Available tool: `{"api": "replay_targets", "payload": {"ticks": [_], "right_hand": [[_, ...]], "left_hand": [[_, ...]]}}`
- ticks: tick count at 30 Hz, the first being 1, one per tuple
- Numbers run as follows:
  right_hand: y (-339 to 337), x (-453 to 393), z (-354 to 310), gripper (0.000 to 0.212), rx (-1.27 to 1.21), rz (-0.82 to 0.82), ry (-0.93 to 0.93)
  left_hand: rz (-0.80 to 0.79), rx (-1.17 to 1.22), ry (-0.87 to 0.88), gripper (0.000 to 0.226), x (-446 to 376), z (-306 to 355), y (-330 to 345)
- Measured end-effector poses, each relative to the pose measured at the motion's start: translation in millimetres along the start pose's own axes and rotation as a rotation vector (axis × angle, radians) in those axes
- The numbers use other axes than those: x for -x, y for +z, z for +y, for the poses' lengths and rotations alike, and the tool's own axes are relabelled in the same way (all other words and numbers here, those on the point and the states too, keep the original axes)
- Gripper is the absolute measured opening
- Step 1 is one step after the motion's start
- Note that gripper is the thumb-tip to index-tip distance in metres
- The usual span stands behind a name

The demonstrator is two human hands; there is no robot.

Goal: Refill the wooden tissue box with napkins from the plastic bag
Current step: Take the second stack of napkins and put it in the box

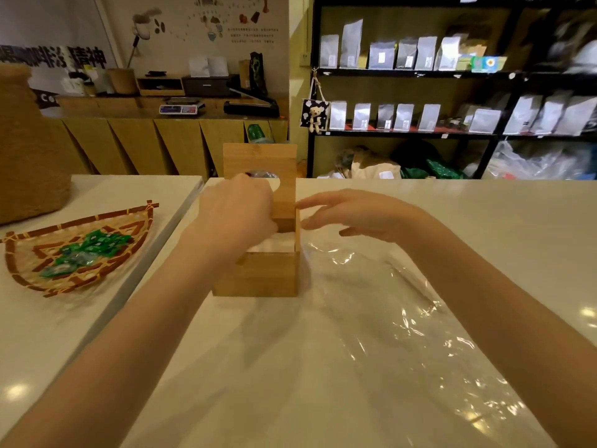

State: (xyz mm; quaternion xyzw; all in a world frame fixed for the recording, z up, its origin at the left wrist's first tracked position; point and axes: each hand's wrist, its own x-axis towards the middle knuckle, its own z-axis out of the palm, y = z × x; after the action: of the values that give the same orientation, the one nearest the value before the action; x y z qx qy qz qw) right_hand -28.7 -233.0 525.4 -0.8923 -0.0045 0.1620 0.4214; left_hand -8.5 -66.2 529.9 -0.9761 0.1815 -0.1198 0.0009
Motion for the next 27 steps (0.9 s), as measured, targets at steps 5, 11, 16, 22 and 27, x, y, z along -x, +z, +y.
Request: {"api": "replay_targets", "payload": {"ticks": [5, 11, 16, 22, 27], "right_hand": [[-36, 68, 43, 0.032, -0.124, 0.116, -0.05], [-41, 154, 101, 0.025, -0.144, 0.383, 0.019], [-21, 206, 153, 0.027, -0.098, 0.601, 0.078], [17, 229, 186, 0.021, -0.101, 0.698, 0.052], [43, 221, 191, 0.024, 0.132, 0.707, 0.001]], "left_hand": [[-0.189, 0.37, 0.657, 0.029, 28, 73, -20], [-0.171, 0.454, 0.977, 0.047, 41, 148, 14], [-0.145, 0.376, 1.176, 0.068, 46, 179, 56], [-0.155, 0.278, 1.129, 0.065, 36, 178, 99], [-0.14, 0.334, 1.13, 0.051, 41, 179, 112]]}}
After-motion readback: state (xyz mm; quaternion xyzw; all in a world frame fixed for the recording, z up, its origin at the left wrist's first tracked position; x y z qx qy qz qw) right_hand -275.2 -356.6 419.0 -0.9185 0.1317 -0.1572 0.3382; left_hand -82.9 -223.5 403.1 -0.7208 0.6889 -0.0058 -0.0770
